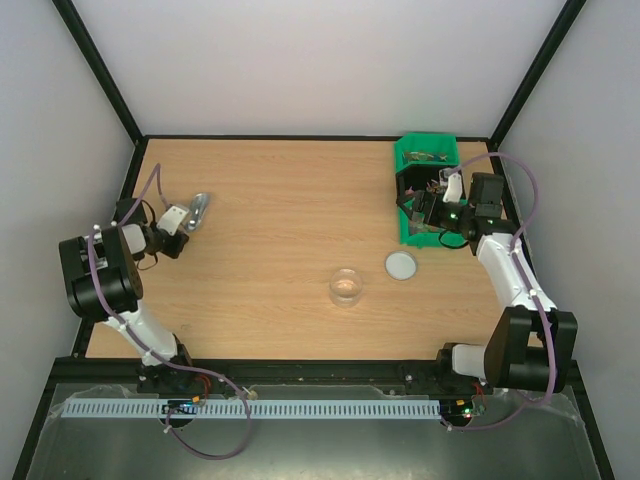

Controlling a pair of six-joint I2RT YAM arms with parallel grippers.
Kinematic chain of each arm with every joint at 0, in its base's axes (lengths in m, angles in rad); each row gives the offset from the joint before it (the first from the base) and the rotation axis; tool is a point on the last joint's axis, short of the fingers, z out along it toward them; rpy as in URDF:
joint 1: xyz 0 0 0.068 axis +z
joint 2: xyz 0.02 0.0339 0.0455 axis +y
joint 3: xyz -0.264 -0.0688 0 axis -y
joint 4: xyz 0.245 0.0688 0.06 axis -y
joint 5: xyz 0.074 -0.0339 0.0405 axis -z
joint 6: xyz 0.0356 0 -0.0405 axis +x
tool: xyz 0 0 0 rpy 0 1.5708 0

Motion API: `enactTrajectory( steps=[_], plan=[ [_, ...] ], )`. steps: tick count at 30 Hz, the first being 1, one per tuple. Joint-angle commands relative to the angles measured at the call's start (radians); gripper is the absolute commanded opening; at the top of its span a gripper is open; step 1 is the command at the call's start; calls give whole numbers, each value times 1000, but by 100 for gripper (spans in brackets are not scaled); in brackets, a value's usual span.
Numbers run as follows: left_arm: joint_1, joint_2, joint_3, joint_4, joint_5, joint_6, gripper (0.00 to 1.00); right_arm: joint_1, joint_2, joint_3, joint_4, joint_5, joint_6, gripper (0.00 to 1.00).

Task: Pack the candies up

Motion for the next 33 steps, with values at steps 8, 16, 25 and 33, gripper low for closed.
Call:
enactTrajectory(
  steps=[8, 16, 25, 33],
  plan=[
    [-133, -206, 43, -253, 0, 101, 2, 9, -28, 180, -170, -85, -107, 99],
    [-449, -454, 34, -364, -97, 80, 2, 90, 114, 339, -511, -230, -262, 99],
    [-820, -512, 126, -461, -268, -16, 3, 291, 157, 371, -581, -206, -240, 99],
    [-1029, -476, 183, -472, -380, -75, 3, 418, 183, 363, -551, -150, -212, 82]
  ],
)
